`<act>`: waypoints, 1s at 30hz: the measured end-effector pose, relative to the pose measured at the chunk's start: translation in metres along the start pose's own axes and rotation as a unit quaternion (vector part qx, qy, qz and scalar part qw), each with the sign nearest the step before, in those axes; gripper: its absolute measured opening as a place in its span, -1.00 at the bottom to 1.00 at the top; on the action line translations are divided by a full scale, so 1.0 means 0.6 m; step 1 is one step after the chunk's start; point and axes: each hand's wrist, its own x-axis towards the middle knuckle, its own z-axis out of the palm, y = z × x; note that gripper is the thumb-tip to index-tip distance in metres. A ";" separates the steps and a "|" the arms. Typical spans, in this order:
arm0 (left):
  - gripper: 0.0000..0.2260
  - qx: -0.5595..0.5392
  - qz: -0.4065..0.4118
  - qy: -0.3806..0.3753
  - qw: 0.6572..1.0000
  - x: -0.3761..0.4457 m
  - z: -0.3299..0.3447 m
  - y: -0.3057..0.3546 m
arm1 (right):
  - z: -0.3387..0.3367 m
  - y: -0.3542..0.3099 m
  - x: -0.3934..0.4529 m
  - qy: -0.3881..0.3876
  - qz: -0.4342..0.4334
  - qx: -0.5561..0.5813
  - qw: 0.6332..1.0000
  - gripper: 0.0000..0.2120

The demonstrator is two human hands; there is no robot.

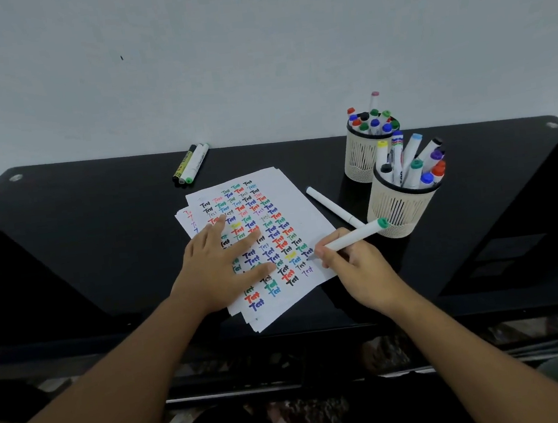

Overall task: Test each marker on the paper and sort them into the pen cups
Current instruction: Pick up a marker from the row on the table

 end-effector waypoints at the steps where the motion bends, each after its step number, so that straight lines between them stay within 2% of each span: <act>1: -0.26 0.001 0.000 -0.001 1.000 0.000 0.000 0.001 | 0.000 0.000 -0.001 -0.002 -0.002 -0.004 1.000 -0.92; 7: -0.27 0.000 -0.001 -0.003 1.000 0.000 -0.001 0.002 | 0.001 0.003 -0.002 0.035 -0.016 -0.015 0.999 -0.92; 17: -0.23 -0.001 -0.002 -0.005 1.000 -0.001 -0.003 0.003 | -0.005 -0.004 -0.005 0.011 -0.009 -0.026 1.000 -0.86; 23: -0.23 0.000 0.000 0.002 1.000 0.000 0.001 -0.002 | -0.004 -0.001 -0.007 0.053 0.005 0.031 0.998 -0.89; 30: -0.24 0.000 0.001 0.001 1.000 0.001 0.000 0.000 | -0.003 0.000 -0.002 0.030 0.010 0.001 0.999 -0.89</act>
